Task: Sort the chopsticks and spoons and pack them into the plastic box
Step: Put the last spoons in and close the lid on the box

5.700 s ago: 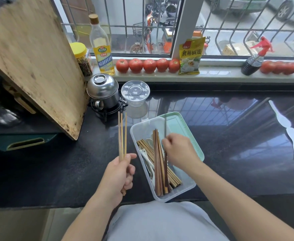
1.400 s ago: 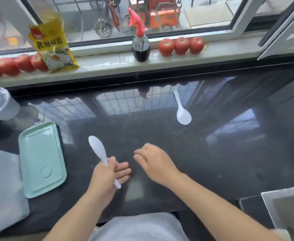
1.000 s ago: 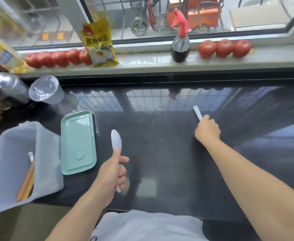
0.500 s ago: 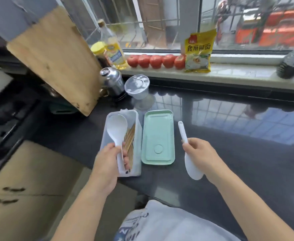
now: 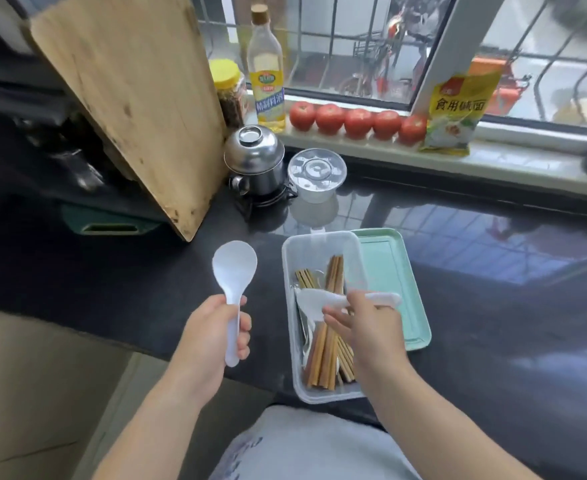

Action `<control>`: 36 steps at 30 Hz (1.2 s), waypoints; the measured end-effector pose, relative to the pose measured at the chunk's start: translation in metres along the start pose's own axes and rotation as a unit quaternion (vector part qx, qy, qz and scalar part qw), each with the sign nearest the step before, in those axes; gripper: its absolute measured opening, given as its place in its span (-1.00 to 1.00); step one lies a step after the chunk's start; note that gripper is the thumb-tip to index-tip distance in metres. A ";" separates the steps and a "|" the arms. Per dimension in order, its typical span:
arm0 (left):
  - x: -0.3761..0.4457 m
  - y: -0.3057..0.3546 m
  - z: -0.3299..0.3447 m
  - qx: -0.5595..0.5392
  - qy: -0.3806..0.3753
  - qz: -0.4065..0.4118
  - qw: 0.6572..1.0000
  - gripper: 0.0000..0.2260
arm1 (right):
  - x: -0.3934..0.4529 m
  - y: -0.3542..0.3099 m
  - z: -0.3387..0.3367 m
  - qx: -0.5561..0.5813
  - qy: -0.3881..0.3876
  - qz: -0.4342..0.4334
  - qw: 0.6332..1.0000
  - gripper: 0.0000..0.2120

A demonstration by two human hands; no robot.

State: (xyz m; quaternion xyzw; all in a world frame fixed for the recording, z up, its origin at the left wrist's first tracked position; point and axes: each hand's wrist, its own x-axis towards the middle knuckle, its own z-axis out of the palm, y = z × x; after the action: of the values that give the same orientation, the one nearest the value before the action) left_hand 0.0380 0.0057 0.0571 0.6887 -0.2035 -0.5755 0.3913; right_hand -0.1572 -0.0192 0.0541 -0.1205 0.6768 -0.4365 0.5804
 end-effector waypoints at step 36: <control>0.020 -0.016 0.034 0.138 -0.131 -0.015 0.982 -0.80 | 0.011 0.037 0.016 -0.731 -0.028 -0.311 0.607 -0.66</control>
State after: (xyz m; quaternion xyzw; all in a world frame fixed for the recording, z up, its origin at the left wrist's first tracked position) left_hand 0.0082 -0.0097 0.0310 0.6576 -0.3203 -0.6330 0.2535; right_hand -0.1335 -0.0121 0.0199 -0.7201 0.6759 0.0529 0.1478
